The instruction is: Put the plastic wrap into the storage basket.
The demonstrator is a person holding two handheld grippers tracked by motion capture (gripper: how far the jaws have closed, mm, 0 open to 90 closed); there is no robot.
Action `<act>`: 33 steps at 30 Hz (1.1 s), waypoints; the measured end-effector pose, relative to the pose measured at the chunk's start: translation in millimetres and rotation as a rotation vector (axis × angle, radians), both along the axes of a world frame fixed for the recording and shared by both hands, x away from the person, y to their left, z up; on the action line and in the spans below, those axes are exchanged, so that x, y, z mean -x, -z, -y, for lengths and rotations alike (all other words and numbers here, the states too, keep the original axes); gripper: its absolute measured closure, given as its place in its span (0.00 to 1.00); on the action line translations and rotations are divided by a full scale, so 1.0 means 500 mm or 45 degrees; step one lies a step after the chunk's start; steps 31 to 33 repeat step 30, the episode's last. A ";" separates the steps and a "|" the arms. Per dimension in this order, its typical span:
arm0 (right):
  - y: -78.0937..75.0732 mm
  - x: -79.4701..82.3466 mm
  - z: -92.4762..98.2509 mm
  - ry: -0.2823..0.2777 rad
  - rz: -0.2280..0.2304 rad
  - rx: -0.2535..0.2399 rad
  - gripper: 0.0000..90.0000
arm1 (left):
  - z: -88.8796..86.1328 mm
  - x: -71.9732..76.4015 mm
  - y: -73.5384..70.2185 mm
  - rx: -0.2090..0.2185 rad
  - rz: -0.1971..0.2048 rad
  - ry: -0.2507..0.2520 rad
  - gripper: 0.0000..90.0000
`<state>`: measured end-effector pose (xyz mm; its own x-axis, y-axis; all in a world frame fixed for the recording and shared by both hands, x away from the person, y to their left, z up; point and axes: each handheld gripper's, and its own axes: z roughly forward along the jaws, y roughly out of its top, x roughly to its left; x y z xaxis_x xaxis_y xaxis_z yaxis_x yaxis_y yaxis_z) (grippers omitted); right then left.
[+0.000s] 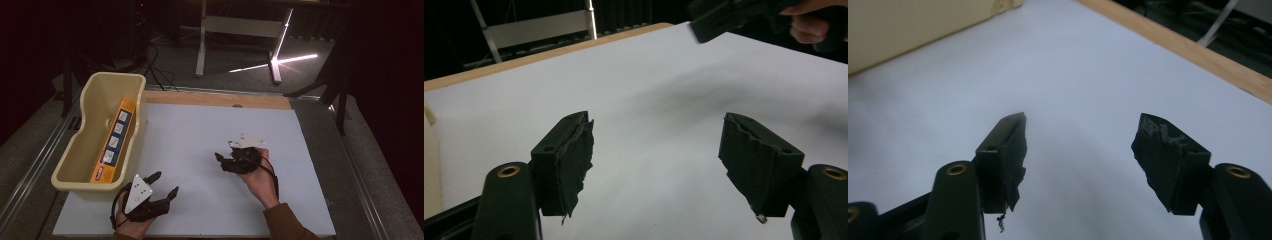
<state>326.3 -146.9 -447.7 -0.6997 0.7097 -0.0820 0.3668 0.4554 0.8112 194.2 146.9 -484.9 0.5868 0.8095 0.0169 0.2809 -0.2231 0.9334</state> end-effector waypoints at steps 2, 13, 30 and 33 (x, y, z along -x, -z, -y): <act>0.007 0.010 0.022 0.025 0.009 -0.040 0.42 | 0.001 0.000 0.000 -0.003 -0.001 -0.002 0.33; 0.043 0.055 0.138 0.088 0.035 -0.126 0.37 | -0.001 -0.003 0.000 -0.020 -0.007 -0.029 0.33; 0.071 0.138 0.233 0.125 0.053 -0.247 0.33 | 0.011 -0.006 0.004 -0.053 -0.026 -0.045 0.33; 0.071 0.138 0.233 0.125 0.053 -0.247 0.33 | 0.011 -0.006 0.004 -0.053 -0.026 -0.045 0.33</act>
